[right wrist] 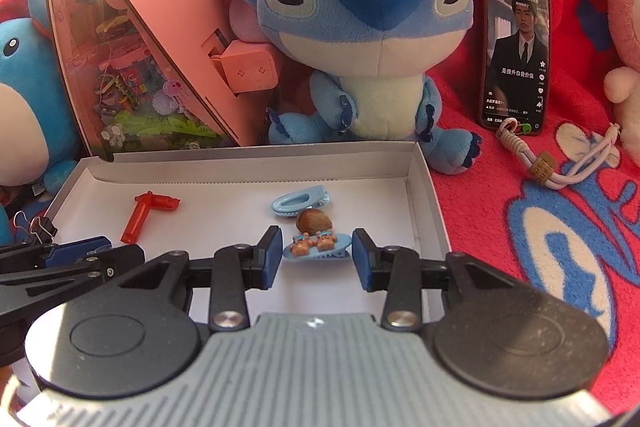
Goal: Organize rigid objects
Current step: 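Open the left tool to release the cup while the right tool releases the clip, then withdraw both open tools from the box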
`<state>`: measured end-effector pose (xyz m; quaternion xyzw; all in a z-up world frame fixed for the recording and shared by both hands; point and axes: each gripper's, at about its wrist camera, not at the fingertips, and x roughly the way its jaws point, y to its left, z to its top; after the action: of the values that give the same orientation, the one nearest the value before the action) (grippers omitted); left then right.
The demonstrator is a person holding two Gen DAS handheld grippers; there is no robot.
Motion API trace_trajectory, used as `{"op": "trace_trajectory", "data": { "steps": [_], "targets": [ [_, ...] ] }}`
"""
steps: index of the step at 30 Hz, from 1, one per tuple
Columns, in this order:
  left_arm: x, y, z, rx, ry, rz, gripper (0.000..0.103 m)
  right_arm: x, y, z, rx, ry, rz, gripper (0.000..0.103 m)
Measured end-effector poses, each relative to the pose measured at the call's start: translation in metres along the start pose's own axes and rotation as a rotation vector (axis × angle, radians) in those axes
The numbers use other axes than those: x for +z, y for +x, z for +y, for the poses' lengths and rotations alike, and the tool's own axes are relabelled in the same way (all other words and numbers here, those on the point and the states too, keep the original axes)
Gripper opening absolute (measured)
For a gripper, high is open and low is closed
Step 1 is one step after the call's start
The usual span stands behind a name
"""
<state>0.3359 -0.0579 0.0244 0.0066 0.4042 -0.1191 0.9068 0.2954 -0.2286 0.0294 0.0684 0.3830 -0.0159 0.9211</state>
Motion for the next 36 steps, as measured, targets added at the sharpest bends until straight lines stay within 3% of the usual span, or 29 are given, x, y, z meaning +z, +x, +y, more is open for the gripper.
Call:
{"op": "trace_trajectory", "data": {
  "steps": [11,15,17,36],
  "targets": [
    [0.0,0.002,-0.001,0.01,0.01,-0.019,0.028,-0.001,0.005,-0.003,0.0,0.008,-0.003,0.046],
    [-0.001,0.001,-0.002,0.016,0.017,-0.023,0.035,-0.001,0.005,-0.003,0.006,0.01,-0.009,0.048],
    [-0.001,0.001,-0.002,0.018,0.024,-0.022,0.036,-0.001,0.003,-0.003,0.004,0.016,-0.015,0.058],
    [-0.012,-0.042,0.0,0.027,0.031,-0.078,0.058,-0.011,-0.032,-0.001,0.024,0.003,-0.058,0.08]
  ]
}}
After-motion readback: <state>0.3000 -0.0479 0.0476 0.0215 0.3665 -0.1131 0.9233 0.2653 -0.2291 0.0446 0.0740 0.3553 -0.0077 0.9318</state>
